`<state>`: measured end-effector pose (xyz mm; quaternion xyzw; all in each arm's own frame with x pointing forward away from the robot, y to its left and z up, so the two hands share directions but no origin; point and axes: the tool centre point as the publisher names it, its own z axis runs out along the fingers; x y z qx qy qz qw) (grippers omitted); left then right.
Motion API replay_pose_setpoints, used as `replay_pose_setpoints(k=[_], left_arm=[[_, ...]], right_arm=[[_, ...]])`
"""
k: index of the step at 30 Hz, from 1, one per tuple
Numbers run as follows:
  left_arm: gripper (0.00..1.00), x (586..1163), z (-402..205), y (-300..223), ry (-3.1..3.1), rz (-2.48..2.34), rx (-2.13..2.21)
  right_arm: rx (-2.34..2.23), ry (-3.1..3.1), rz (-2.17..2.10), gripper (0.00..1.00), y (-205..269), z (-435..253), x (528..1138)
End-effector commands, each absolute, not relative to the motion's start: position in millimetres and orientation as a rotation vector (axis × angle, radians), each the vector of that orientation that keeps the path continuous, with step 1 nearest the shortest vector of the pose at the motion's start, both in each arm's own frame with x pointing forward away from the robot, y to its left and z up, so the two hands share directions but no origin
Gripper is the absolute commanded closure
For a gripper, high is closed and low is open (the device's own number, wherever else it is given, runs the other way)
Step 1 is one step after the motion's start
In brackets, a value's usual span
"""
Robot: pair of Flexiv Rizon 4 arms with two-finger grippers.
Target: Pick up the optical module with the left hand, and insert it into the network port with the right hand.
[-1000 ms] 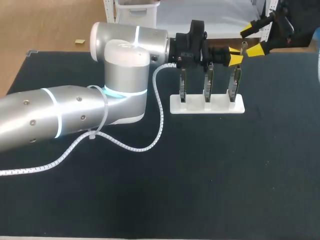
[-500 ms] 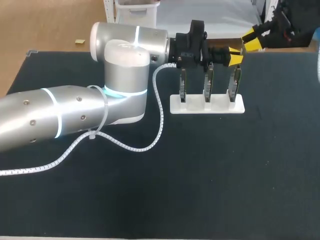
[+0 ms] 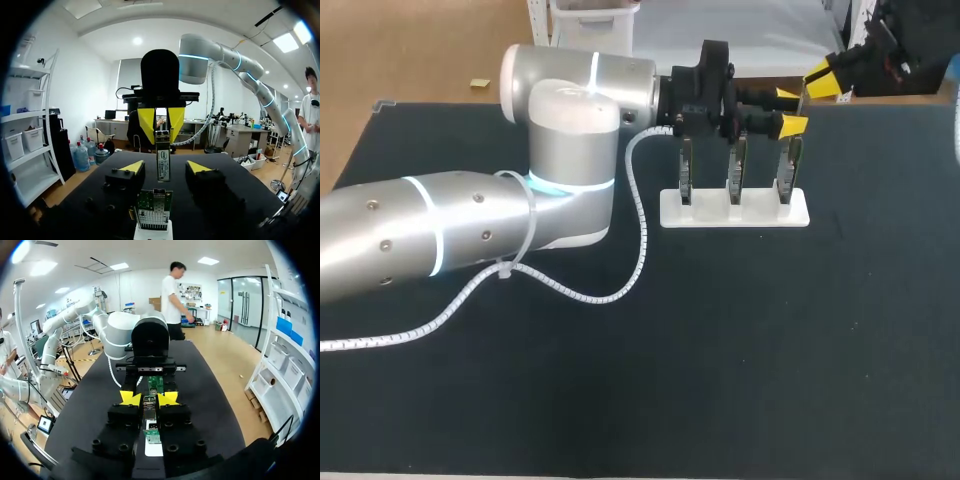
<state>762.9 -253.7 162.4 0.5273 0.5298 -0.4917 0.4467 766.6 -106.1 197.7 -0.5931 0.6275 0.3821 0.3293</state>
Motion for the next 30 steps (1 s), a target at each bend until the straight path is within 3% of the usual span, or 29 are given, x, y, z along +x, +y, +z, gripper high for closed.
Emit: replay_pose_setpoints(k=[1, 30], left_arm=[[0.00, 761.5, 162.5, -253.2, 1.313, -1.214, 1.303], [0.00, 754.5, 153.0, -236.4, 1.486, -0.911, 1.584]], right_arm=[[-1.555, 1.640, 1.003, 1.00, -105.4, 197.6, 768.1], [-1.535, 1.641, 1.004, 1.00, -108.6, 197.2, 769.0]])
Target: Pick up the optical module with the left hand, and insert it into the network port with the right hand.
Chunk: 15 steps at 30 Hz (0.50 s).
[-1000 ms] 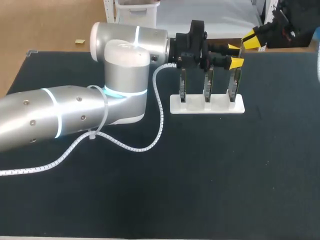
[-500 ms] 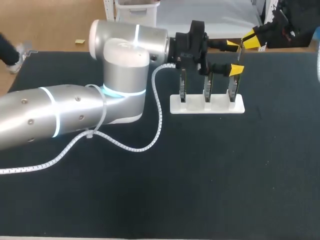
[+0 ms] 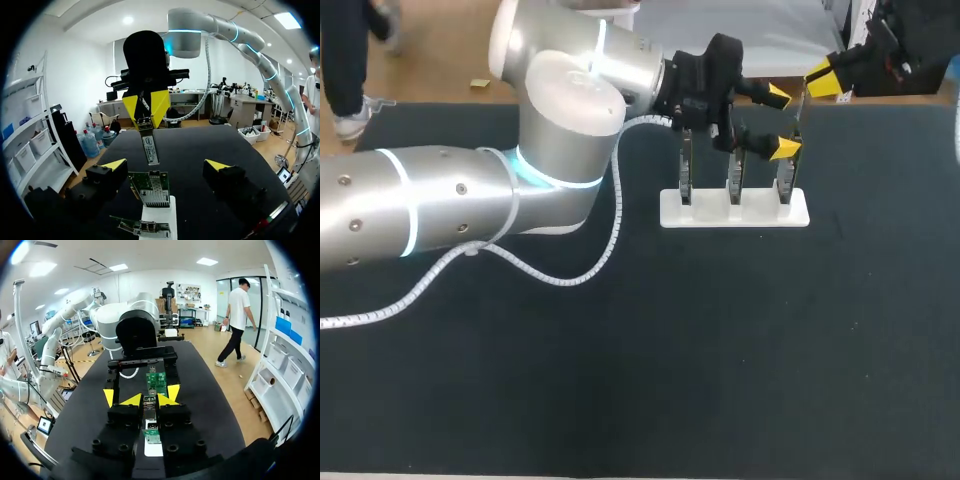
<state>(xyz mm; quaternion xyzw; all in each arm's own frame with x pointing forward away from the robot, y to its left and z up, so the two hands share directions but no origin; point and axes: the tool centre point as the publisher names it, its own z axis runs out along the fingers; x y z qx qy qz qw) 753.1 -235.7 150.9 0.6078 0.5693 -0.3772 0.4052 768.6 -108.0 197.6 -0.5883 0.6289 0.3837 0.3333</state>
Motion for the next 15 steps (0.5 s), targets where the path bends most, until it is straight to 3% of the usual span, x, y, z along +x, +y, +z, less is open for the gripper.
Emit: replay_pose_setpoints(k=[1, 15], left_arm=[[0.00, 754.6, 152.1, -236.1, 1.490, -0.911, 1.585], [0.00, 758.9, 140.1, -229.0, 1.571, -0.887, 1.623]], right_arm=[[-1.535, 1.641, 1.004, 1.00, -108.7, 197.2, 768.9], [-1.535, 1.637, 1.007, 1.00, -108.6, 197.3, 768.3]])
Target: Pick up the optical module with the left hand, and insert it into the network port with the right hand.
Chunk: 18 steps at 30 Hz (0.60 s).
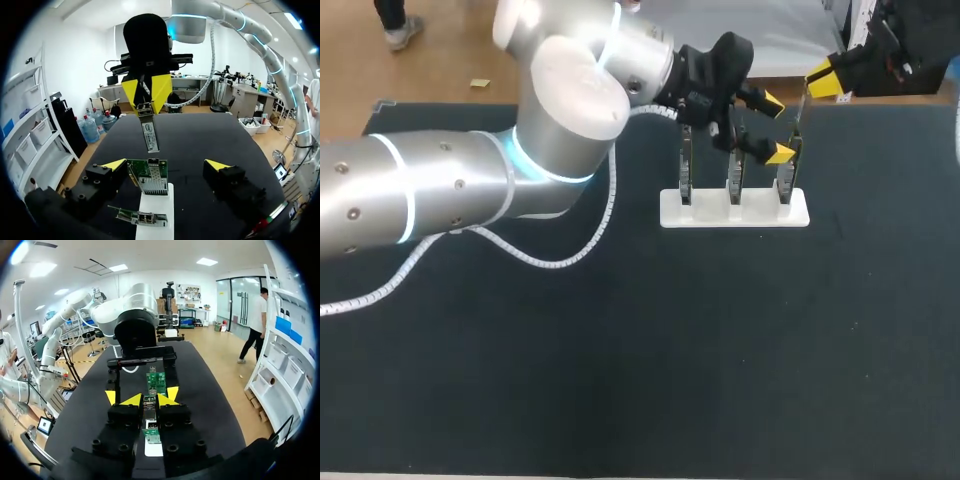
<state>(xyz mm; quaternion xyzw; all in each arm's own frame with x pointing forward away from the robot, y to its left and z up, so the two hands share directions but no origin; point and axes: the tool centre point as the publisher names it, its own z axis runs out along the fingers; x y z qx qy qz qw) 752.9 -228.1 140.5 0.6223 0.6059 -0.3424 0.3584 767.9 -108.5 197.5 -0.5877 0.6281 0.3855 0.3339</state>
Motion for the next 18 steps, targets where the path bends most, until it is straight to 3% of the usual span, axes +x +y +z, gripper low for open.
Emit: replay_pose_setpoints(k=[1, 18], left_arm=[[0.00, 759.2, 139.9, -228.9, 1.573, -0.887, 1.629], [0.00, 757.9, 133.1, -229.6, 1.632, -0.879, 1.658]], right_arm=[[-1.535, 1.636, 1.006, 1.00, -108.5, 197.3, 768.2], [-1.543, 1.633, 1.008, 1.00, -108.1, 197.1, 769.1]])
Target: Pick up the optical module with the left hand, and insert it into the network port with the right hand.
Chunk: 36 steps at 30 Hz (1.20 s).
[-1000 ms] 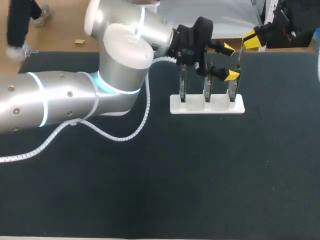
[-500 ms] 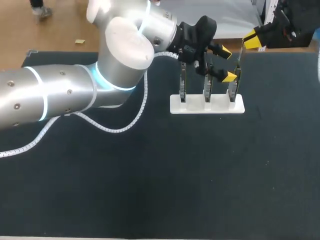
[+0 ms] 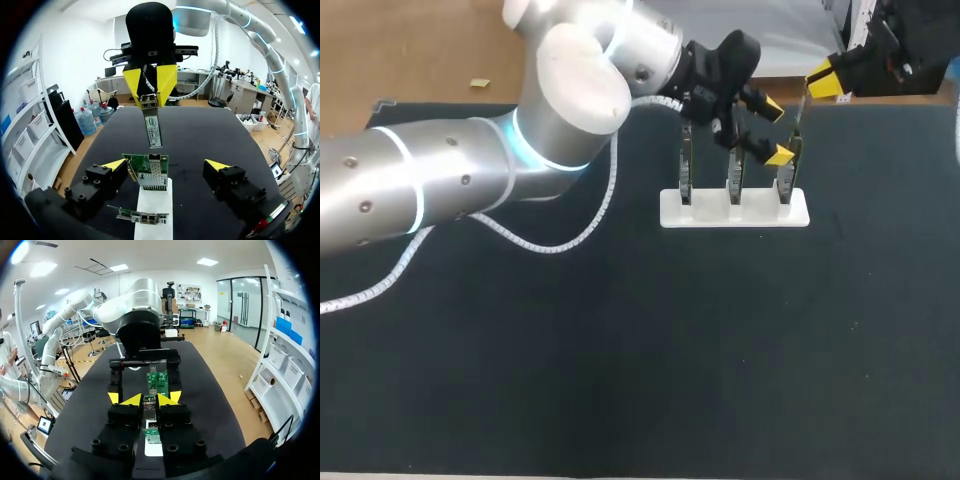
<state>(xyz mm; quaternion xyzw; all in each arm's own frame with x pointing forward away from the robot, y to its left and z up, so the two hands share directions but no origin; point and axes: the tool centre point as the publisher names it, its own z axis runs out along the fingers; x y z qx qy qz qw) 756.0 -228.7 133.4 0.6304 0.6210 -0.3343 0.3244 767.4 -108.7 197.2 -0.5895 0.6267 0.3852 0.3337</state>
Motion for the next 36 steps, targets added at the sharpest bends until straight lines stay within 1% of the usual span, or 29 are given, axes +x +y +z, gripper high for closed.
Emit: replay_pose_setpoints(k=[1, 36], left_arm=[[0.00, 757.9, 132.8, -229.5, 1.634, -0.879, 1.656], [0.00, 756.2, 122.6, -231.0, 1.661, -0.881, 1.718]], right_arm=[[-1.544, 1.632, 1.008, 1.00, -108.0, 197.2, 769.3], [-1.540, 1.633, 1.018, 1.00, -106.7, 195.2, 774.6]])
